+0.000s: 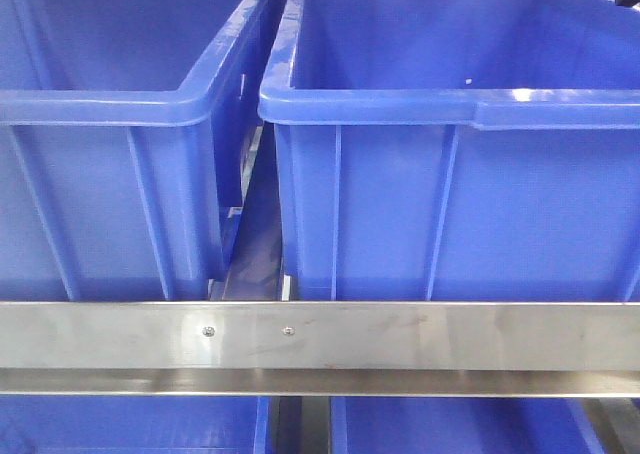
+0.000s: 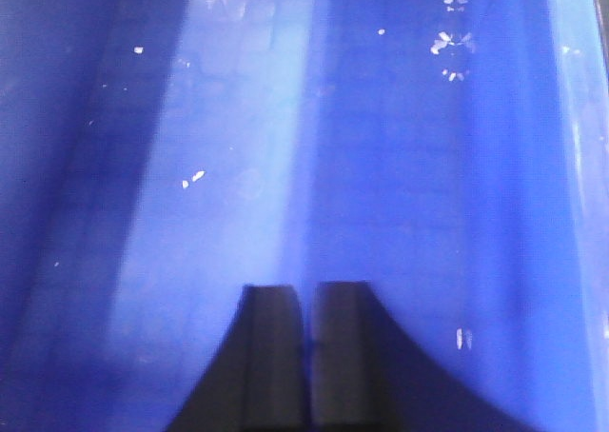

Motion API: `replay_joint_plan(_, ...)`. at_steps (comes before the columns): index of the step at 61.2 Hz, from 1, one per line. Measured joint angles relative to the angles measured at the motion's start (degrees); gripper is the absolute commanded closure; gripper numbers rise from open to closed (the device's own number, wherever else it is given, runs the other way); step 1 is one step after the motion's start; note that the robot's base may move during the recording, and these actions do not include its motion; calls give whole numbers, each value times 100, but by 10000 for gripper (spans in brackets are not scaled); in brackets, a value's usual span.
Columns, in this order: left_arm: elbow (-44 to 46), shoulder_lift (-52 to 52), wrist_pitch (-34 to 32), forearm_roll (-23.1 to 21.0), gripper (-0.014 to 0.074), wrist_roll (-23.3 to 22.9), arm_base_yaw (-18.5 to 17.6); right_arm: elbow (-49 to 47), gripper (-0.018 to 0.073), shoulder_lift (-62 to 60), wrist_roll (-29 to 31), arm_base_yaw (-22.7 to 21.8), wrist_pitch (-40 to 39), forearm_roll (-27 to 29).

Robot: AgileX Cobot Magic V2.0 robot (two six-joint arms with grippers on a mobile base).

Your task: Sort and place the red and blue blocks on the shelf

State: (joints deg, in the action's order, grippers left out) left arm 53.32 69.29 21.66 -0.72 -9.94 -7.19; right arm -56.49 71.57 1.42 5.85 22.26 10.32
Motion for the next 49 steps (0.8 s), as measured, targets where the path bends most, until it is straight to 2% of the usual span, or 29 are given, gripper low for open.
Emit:
replay_joint_plan(10,-68,-473,9,0,452,0,0,0,488,-320,0,0,0,0)
replay_joint_plan(21,-572,-1146,-16,27,452,0,0,208,488,-1020,0,0,-22,0)
replay_joint_plan(49,-1987,-2992,-97,72,452,0,0,2102,488,-3166,0,0,-13,0)
